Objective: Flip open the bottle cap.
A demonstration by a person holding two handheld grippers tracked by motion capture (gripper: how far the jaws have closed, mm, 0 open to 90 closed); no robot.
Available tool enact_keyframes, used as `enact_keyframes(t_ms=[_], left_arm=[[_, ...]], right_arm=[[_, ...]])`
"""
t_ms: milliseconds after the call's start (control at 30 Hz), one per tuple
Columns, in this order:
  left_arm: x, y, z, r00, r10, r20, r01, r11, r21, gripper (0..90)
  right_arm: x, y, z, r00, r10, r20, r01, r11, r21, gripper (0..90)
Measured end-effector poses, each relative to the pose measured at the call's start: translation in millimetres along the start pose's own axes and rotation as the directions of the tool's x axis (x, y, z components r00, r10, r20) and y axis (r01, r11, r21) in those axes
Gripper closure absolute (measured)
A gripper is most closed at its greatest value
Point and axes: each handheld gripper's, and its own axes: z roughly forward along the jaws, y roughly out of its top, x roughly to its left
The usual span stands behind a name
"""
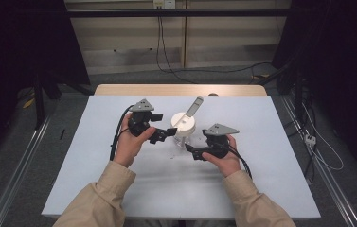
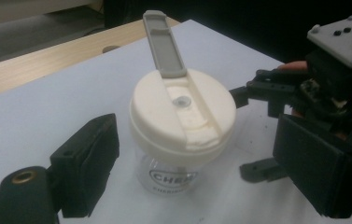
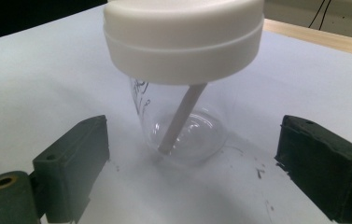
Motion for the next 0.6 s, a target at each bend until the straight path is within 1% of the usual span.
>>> enact_keyframes(t_ms=[67, 133, 200, 267, 300, 367, 400, 467, 533, 567, 600], left_arm=[[-1.2, -3.1, -4.7, 1.0, 0.008, 0.005, -0.008, 1.0, 0.002, 14.3], [-2.4, -6.8, -9.2, 0.9998, 0.017, -0.001, -0.017, 0.9998, 0.005, 14.3], [-2.4, -11.7, -13.3, 0.9998, 0.018, -0.001, -0.018, 0.9998, 0.007, 14.2], [-0.9, -18.1, -16.9, 1.0, 0.009, -0.001, -0.009, 0.9999, 0.008, 14.3], [0.1, -21.6, -18.4, 1.0, -0.001, -0.001, 0.001, 0.9999, 0.012, 14.3], [0.6, -27.6, -21.2, 1.0, -0.004, -0.006, 0.004, 0.9998, 0.022, 14.4], [0.9, -30.3, -22.6, 1.0, 0.004, -0.007, -0.004, 0.9997, 0.023, 14.5], [0.3, -35.4, -25.4, 1.0, -0.004, -0.008, 0.004, 0.9996, 0.028, 14.5], [0.3, -40.0, -27.5, 0.9998, 0.007, -0.02, -0.006, 0.9991, 0.042, 14.5], [0.0, -42.5, -28.2, 0.9998, 0.0, -0.018, 0.001, 0.999, 0.046, 14.6], [0.5, -45.1, -28.9, 0.9998, 0.005, -0.019, -0.004, 0.9989, 0.047, 14.6]], right_arm=[[-0.8, -1.8, -5.9, 1.0, -0.002, -0.001, 0.002, 1.0, -0.002, 9.0], [-1.9, -3.9, -11.9, 1.0, -0.001, 0.0, 0.001, 1.0, -0.002, 9.0], [-2.8, -6.5, -17.9, 1.0, 0.01, -0.002, -0.01, 1.0, -0.005, 8.4], [-2.9, -10.1, -24.2, 0.9998, 0.017, -0.002, -0.017, 1.0, -0.009, 8.5], [-2.6, -12.0, -27.1, 0.9998, 0.018, 0.003, -0.018, 1.0, -0.009, 8.7], [-2.4, -15.7, -32.5, 1.0, 0.006, 0.008, -0.006, 1.0, -0.003, 8.6], [-2.1, -17.3, -34.9, 1.0, 0.005, 0.008, -0.005, 1.0, -0.001, 8.6], [-1.2, -19.7, -39.4, 1.0, 0.004, 0.007, -0.004, 1.0, 0.003, 8.5], [-1.0, -21.9, -42.4, 1.0, 0.002, 0.005, -0.002, 1.0, 0.005, 8.2], [-0.9, -23.0, -43.8, 1.0, 0.001, 0.005, -0.001, 1.0, 0.004, 8.1], [-0.9, -23.9, -44.9, 1.0, 0.002, 0.006, -0.002, 1.0, 0.006, 8.1]])
